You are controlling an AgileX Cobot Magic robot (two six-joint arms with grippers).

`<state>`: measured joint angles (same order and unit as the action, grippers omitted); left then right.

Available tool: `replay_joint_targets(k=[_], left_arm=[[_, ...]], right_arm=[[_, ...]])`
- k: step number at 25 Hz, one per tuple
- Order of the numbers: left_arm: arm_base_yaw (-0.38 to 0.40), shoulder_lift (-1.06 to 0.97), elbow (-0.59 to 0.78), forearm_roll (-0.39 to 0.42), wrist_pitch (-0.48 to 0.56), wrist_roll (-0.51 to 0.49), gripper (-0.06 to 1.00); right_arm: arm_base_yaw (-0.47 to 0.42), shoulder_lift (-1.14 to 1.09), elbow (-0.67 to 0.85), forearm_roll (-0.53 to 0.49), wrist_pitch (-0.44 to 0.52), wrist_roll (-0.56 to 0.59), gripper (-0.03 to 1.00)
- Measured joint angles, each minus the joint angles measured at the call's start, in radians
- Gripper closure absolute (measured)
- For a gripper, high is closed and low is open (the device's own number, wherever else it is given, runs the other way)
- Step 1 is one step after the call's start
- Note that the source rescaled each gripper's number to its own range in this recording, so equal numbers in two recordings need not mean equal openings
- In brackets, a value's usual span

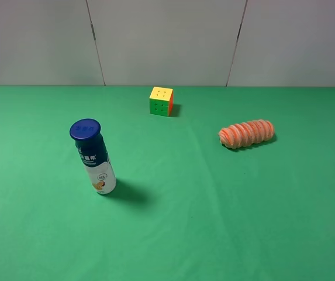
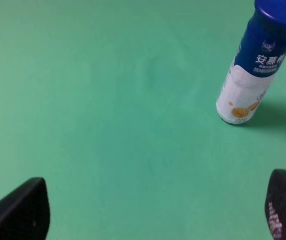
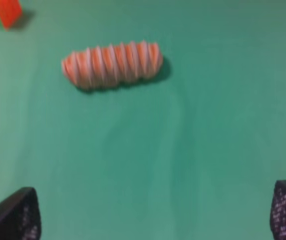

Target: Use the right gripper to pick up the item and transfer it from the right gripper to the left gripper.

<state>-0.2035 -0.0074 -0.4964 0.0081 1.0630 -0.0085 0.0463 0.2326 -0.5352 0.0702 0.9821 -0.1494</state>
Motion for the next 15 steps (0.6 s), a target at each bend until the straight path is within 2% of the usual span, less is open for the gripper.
replay_joint_targets(k=[5, 9, 12, 15], left_arm=[[0.0, 0.0, 0.0, 0.0, 0.0, 0.0, -0.06], [0.0, 0.0, 0.0, 0.0, 0.0, 0.0, -0.06], [0.0, 0.0, 0.0, 0.0, 0.0, 0.0, -0.06], [0.0, 0.0, 0.0, 0.0, 0.0, 0.0, -0.06]], right_arm=[[0.0, 0.322, -0.062, 0.021, -0.093, -0.255, -0.03], [0.0, 0.594, -0.129, 0.083, -0.171, -0.54, -0.03], [0.0, 0.799, -0.192, 0.107, -0.191, -0.747, -0.03], [0.0, 1.0, -0.269, 0.111, -0.193, -0.891, -0.03]])
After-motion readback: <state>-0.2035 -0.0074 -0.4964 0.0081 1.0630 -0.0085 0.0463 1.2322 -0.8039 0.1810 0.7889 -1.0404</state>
